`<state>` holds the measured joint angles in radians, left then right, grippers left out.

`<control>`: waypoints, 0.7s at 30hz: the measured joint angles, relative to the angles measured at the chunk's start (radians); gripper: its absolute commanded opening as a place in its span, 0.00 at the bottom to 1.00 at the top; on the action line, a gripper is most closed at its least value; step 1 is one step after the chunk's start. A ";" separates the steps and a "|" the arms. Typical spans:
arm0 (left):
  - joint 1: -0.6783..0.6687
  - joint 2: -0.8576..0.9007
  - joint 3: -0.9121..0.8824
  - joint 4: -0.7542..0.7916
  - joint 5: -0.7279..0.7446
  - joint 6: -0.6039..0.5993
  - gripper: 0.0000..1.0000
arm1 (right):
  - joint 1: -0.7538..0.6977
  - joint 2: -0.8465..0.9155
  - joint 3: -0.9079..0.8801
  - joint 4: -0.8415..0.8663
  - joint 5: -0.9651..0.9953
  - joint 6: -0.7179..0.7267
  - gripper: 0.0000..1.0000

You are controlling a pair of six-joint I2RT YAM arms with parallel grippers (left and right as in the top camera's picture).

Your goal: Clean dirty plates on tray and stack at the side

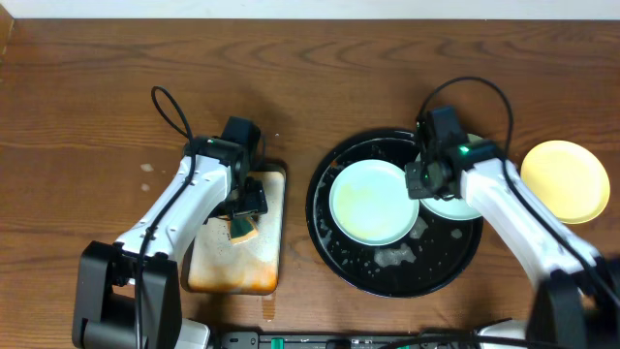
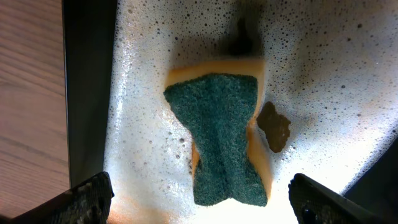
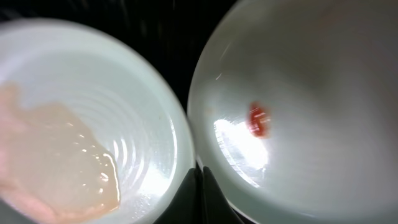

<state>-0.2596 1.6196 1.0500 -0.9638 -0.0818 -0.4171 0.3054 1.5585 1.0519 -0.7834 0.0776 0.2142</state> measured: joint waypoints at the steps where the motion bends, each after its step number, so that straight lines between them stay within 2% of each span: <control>1: 0.000 0.000 0.000 0.000 0.000 0.000 0.92 | 0.011 -0.035 0.000 0.000 0.026 -0.005 0.01; 5: 0.000 0.000 0.000 0.000 0.000 0.000 0.92 | 0.066 -0.100 0.002 -0.010 0.089 -0.018 0.01; 8: 0.000 0.000 0.000 0.000 0.000 0.000 0.91 | 0.082 -0.089 0.001 -0.049 0.073 -0.019 0.15; 10: 0.000 0.000 0.000 0.000 0.000 0.000 0.92 | 0.077 -0.071 -0.005 -0.061 0.041 -0.021 0.18; 21: 0.000 0.000 0.000 0.000 0.000 0.000 0.91 | -0.063 0.154 -0.041 -0.055 -0.196 -0.039 0.20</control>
<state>-0.2596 1.6196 1.0500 -0.9638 -0.0818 -0.4171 0.2428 1.7126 1.0111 -0.8383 -0.1181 0.1753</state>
